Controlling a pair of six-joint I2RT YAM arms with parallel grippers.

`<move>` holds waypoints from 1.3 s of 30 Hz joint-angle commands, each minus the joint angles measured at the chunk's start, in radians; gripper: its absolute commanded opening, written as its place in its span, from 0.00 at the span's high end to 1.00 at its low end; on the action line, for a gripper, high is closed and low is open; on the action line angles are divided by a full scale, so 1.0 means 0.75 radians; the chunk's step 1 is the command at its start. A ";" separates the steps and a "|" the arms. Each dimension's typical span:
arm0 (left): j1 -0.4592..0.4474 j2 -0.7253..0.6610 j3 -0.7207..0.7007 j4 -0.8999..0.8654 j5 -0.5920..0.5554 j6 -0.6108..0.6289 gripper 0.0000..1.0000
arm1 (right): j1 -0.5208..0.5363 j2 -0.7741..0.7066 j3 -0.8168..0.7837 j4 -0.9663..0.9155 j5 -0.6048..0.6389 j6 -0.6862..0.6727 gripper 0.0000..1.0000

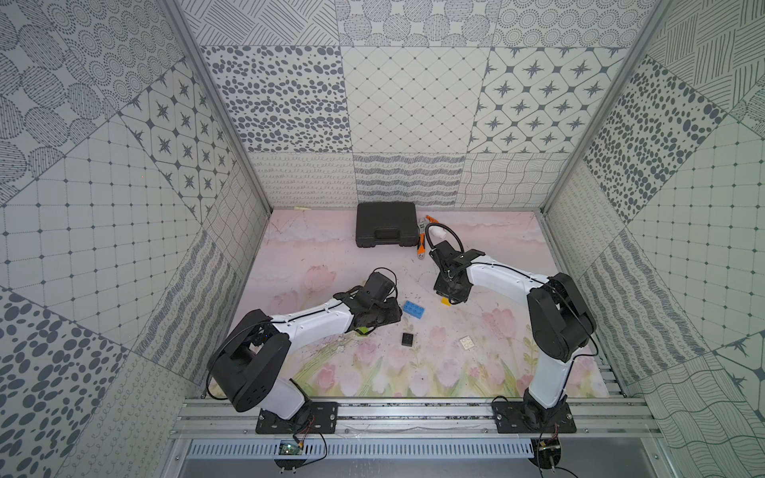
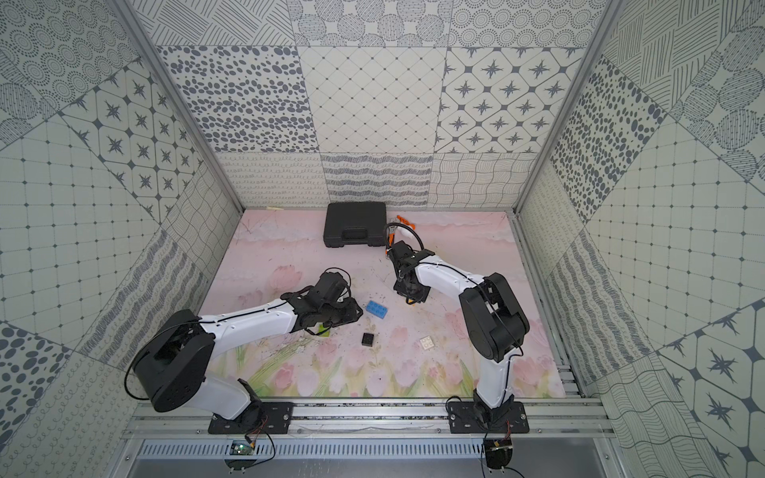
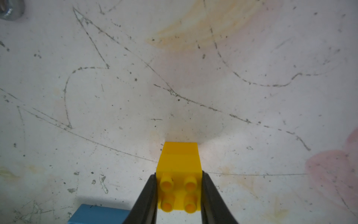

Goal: Assemble the number 4 with lego
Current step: Assemble the lego brick with the lego brick.

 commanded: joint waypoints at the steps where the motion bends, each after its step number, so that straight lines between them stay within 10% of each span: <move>1: 0.008 -0.031 -0.014 -0.041 0.005 0.009 0.55 | -0.013 0.187 -0.099 -0.063 -0.037 -0.067 0.94; 11: 0.010 -0.123 -0.036 -0.044 0.001 -0.033 0.53 | -0.012 0.146 -0.039 -0.185 0.068 -0.213 0.91; 27: 0.036 -0.074 0.007 -0.078 -0.025 -0.076 0.51 | -0.016 -0.002 -0.047 -0.118 0.010 -0.396 0.28; 39: 0.072 -0.047 0.005 -0.093 -0.057 -0.088 0.55 | 0.158 -0.288 -0.092 -0.099 0.016 -0.423 0.14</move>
